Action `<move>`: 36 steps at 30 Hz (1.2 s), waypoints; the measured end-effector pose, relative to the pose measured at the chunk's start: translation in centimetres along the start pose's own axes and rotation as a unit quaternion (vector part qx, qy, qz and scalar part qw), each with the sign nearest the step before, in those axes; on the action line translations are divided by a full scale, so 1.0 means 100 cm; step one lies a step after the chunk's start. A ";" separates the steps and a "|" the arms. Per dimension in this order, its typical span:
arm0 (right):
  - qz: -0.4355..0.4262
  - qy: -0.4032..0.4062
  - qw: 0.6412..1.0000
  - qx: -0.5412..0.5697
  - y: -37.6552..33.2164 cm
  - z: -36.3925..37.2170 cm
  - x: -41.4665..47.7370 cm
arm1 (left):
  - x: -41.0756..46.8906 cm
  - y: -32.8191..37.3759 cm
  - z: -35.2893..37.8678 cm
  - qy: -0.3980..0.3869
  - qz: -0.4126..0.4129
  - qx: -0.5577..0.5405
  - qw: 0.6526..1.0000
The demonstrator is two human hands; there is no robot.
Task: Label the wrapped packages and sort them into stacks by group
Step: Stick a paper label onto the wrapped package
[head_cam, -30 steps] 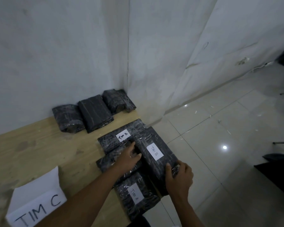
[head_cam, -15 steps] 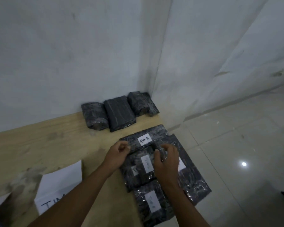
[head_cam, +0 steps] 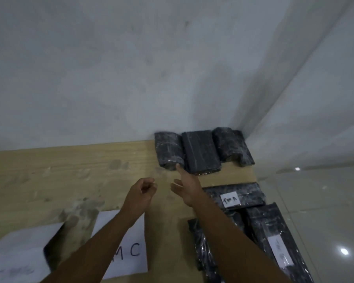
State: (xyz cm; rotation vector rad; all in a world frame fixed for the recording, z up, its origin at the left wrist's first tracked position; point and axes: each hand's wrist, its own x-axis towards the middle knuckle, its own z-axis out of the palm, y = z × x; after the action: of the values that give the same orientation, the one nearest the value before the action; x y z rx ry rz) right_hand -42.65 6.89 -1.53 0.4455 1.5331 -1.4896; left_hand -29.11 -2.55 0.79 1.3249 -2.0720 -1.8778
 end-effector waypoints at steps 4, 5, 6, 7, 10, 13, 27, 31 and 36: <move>0.060 -0.041 0.993 0.092 -0.015 0.037 0.024 | 0.017 -0.007 -0.019 0.019 -0.014 -0.008 1.000; 0.071 -0.041 0.990 0.113 -0.016 0.043 0.031 | 0.020 -0.008 -0.022 0.023 -0.017 -0.011 1.000; 0.083 -0.036 0.987 0.134 -0.017 0.048 0.037 | 0.021 -0.009 -0.023 0.024 -0.020 -0.014 0.999; 0.091 -0.031 0.982 0.160 -0.017 0.052 0.044 | 0.023 -0.011 -0.025 0.027 -0.022 -0.016 0.999; 0.096 -0.027 0.966 0.240 -0.018 0.057 0.060 | 0.026 -0.014 -0.030 0.035 -0.029 -0.024 0.999; 0.081 -0.036 0.956 0.278 -0.017 0.056 0.058 | 0.027 -0.015 -0.034 0.034 -0.037 -0.029 0.998; -0.020 -0.059 0.998 0.025 0.069 -0.002 -0.061 | -0.043 -0.039 -0.048 0.130 -0.023 -0.180 0.975; -0.046 -0.045 0.997 -0.033 0.119 -0.034 -0.096 | -0.081 -0.064 -0.046 0.147 0.000 -0.168 0.975; -0.038 -0.029 0.995 -0.087 0.176 -0.062 -0.123 | -0.123 -0.100 -0.050 0.120 0.040 -0.072 0.989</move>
State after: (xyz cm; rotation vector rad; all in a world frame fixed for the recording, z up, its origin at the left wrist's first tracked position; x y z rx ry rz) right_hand -24.84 20.21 -3.10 0.2426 1.6323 -1.3994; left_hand -13.12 1.97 -0.20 1.3372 -1.8108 -1.7048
